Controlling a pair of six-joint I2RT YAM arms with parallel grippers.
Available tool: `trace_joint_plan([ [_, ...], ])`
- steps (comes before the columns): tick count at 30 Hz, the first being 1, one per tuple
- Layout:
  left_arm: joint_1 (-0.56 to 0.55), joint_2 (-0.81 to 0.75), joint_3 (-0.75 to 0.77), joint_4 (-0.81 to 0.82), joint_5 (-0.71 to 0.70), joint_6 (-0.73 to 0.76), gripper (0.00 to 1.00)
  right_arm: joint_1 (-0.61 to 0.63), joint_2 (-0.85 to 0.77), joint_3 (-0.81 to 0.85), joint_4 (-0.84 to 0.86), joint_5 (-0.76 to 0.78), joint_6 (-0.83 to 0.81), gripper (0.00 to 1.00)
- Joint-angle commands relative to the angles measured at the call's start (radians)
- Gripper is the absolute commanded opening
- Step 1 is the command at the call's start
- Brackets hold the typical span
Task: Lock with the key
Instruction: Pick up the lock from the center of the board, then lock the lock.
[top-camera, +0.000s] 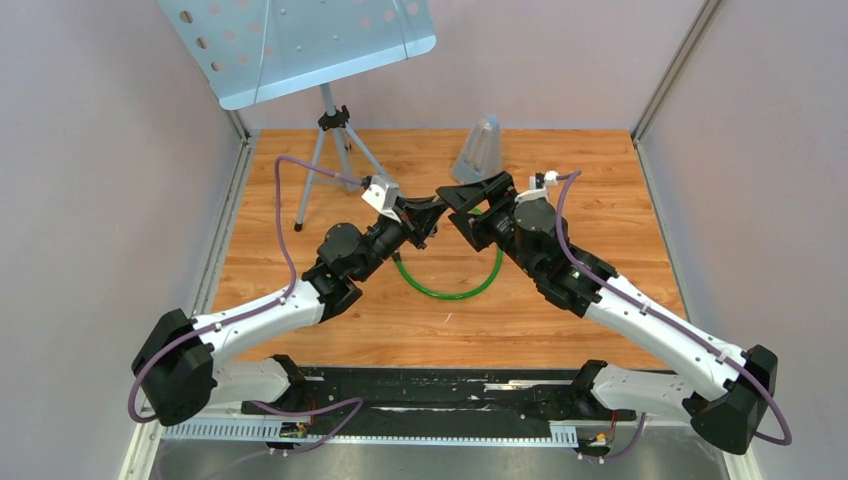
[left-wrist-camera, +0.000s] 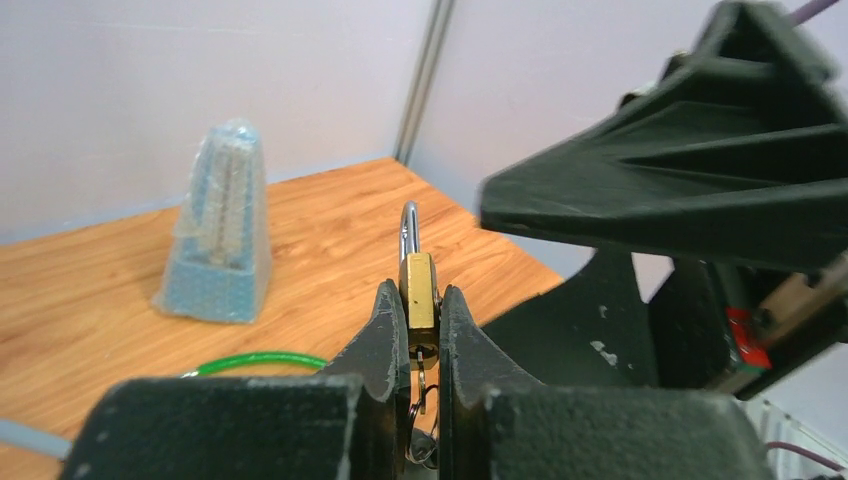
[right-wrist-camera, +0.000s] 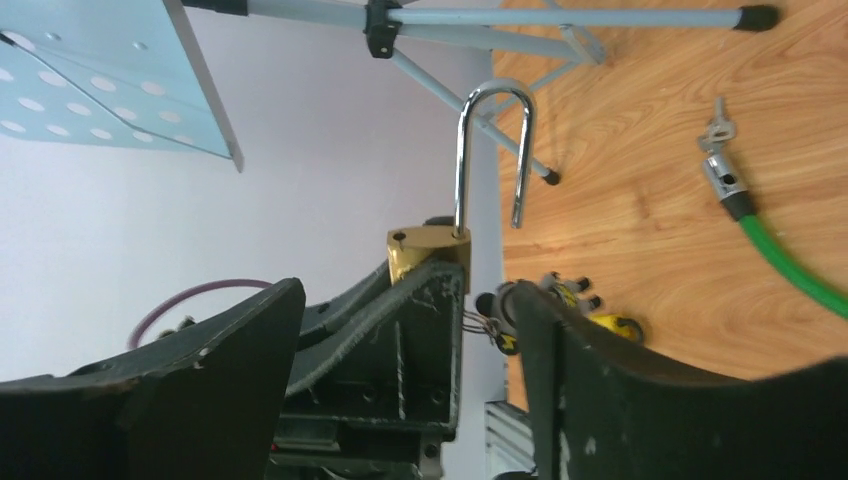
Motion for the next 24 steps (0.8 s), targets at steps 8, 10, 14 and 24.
trace_joint_plan([
  [8, 0.053, -0.126, 0.067, -0.295, 0.073, 0.044, 0.0, -0.069, -0.26, -0.156, 0.051, -0.012, -0.513, 0.89],
  [10, 0.08, -0.143, 0.095, -0.374, 0.186, 0.042, 0.0, -0.083, -0.311, -0.18, 0.048, -0.03, -0.636, 0.86],
  [14, 0.096, -0.166, 0.157, -0.526, 0.352, 0.11, 0.0, -0.133, -0.364, -0.155, -0.044, -0.141, -0.606, 0.81],
  [24, 0.097, -0.208, 0.133, -0.539, 0.526, 0.266, 0.0, -0.138, -0.238, -0.028, -0.291, -0.352, 0.062, 0.62],
])
